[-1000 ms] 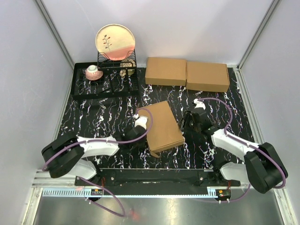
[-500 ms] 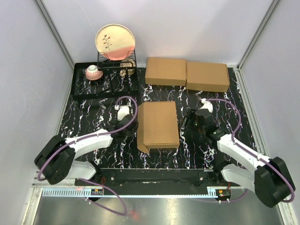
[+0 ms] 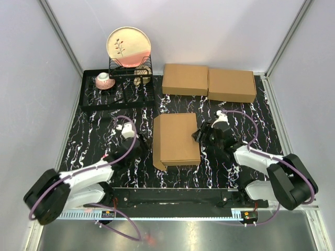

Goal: Fold the paper box

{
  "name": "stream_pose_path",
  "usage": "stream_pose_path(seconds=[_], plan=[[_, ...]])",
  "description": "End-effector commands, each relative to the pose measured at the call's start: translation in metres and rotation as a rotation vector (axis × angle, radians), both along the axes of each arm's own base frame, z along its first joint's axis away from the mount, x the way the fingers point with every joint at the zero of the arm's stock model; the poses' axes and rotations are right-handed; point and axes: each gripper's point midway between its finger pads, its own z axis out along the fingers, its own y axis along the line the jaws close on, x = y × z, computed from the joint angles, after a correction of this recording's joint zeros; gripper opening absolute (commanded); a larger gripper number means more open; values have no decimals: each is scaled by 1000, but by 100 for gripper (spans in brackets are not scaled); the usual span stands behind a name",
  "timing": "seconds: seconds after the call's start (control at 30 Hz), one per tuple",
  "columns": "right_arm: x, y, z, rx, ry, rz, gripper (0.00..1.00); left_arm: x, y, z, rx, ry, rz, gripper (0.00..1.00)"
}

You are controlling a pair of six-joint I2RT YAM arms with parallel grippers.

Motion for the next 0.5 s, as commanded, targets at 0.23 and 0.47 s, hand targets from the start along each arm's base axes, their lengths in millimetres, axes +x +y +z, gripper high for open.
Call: stream_pose_path(seconds=[0.23, 0.47], plan=[[-1, 11, -12, 35, -11, 46, 68, 24, -72, 19, -197, -59, -184, 46], [-12, 14, -28, 66, 29, 60, 64, 18, -73, 11, -288, -66, -173, 45]])
